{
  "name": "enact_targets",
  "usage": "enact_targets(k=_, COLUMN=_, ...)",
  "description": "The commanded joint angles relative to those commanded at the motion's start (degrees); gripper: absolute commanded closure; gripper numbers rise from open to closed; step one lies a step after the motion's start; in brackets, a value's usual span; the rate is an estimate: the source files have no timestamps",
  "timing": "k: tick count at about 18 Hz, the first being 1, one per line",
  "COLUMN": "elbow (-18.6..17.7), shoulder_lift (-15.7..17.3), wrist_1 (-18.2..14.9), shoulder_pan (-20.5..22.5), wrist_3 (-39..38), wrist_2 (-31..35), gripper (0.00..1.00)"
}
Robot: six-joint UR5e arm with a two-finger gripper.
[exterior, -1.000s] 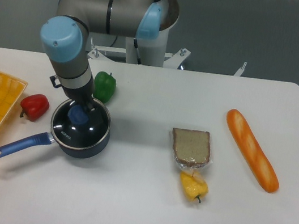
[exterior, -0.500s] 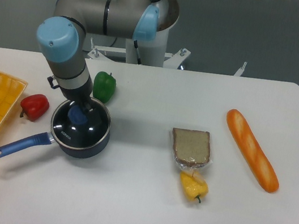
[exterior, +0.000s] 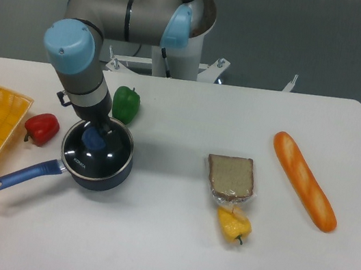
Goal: Open the lid
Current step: 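Close the gripper around the blue lid knob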
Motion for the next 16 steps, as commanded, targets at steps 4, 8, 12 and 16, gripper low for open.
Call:
enact_targets(k=4, elbow=-0.1, shoulder_lift=-0.2, wrist_1=0.0, shoulder_pan=-0.1, wrist_3=-1.1, wrist_2=0.0, gripper=0.00)
enact_targets(k=8, elbow=-0.1, shoulder_lift=-0.4, wrist_1=0.0, shoulder_pan=-0.5, wrist_3=-2.4, wrist_2=-0.2, gripper=0.00)
enact_targets(k=12, elbow=-0.1, shoulder_lift=-1.1, wrist_1=0.0, shoulder_pan=-0.9, wrist_3=-3.0, wrist_2=-0.2, gripper=0.00)
enact_targets(k=16, elbow=-0.1, shoulder_lift=-1.4, wrist_1=0.1, shoulder_pan=-1.0, wrist_3=-4.0, wrist_2=-0.2, gripper=0.00)
